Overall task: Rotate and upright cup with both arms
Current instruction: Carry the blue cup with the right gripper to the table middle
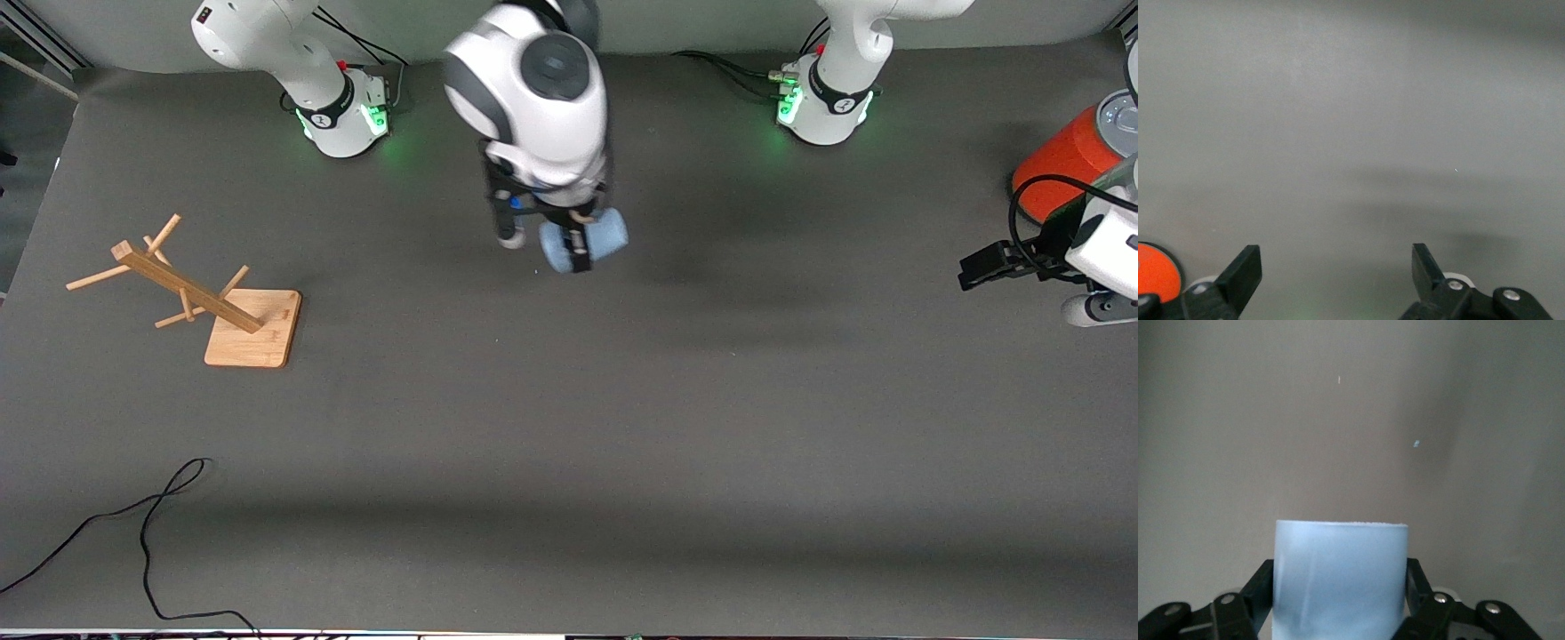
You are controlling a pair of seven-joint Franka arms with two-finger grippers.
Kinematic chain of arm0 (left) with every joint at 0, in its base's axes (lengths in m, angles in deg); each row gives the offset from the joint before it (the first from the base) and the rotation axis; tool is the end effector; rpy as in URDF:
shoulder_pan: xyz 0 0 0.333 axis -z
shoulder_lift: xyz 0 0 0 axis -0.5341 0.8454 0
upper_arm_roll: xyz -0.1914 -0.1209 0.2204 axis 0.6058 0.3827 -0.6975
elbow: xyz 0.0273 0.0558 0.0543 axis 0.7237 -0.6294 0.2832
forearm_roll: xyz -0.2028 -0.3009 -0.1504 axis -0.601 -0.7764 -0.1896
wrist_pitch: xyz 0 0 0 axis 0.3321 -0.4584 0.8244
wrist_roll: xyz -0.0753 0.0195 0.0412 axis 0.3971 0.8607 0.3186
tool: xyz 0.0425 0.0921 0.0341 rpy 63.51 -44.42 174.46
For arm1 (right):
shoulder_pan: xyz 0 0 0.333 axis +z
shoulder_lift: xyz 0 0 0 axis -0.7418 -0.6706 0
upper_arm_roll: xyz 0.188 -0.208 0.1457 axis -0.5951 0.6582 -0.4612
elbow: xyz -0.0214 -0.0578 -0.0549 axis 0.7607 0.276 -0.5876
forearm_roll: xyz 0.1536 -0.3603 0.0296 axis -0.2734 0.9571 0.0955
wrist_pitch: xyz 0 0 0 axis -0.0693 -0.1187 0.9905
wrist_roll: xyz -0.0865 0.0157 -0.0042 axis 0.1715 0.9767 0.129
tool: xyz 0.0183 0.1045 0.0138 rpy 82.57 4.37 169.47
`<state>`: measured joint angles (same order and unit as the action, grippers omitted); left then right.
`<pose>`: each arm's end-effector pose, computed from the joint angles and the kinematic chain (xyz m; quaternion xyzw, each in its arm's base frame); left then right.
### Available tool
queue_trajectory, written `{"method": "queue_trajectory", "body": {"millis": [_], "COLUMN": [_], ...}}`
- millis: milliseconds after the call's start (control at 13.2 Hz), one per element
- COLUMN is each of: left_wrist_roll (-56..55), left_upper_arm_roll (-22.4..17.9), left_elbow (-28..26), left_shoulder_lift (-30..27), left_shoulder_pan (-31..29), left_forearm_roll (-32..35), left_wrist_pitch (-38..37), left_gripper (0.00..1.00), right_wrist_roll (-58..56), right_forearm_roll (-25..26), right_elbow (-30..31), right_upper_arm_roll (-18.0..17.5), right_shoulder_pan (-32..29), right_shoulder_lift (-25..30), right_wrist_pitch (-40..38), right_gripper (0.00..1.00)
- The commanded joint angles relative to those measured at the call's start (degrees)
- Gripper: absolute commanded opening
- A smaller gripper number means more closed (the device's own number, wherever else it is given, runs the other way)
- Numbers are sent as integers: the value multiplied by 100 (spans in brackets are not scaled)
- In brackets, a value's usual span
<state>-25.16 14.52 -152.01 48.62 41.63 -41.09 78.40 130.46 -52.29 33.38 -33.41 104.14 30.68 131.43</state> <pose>0.5699 -0.0091 0.5688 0.9978 0.0577 -0.0322 0.0006 0.4553 0.5500 0.4200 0.7628 -0.6466 0.0020 0.0074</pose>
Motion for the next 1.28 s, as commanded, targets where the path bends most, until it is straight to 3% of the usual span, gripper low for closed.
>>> {"method": "queue_trajectory", "body": {"millis": [0, 378, 907, 982, 1058, 1133, 1209], "left_wrist_roll": [82, 82, 82, 82, 82, 82, 82], "left_upper_arm_roll": [-38, -38, -38, -38, -38, -38, -38], "left_elbow": [-19, -19, -19, -19, -19, -19, -19], "left_shoulder_lift": [-66, -66, -66, -66, -66, -57, -66], "left_shoulder_pan": [41, 41, 41, 41, 41, 41, 41], "left_forearm_roll": [-57, -57, -57, -57, -57, -57, -57], "left_wrist_pitch": [-53, -53, -53, -53, -53, -53, -53], "left_gripper": [100, 100, 100, 100, 100, 100, 100], "right_wrist_roll": [585, 1446, 1966, 1966, 1975, 1966, 1966], "right_forearm_roll": [29, 354, 583, 583, 583, 583, 583], "right_elbow": [-653, -1425, -1603, -1603, -1603, -1603, -1603], "right_upper_arm_roll": [91, 91, 100, 100, 91, 100, 100], "right_shoulder_pan": [288, 457, 466, 466, 466, 466, 466], "right_shoulder_lift": [-987, -2332, -2870, -2896, -2905, -2897, -2897], "right_wrist_pitch": [438, 880, 1003, 1038, 1047, 1047, 1047], "right_gripper": [28, 28, 32, 50, 86, 100, 100]}}
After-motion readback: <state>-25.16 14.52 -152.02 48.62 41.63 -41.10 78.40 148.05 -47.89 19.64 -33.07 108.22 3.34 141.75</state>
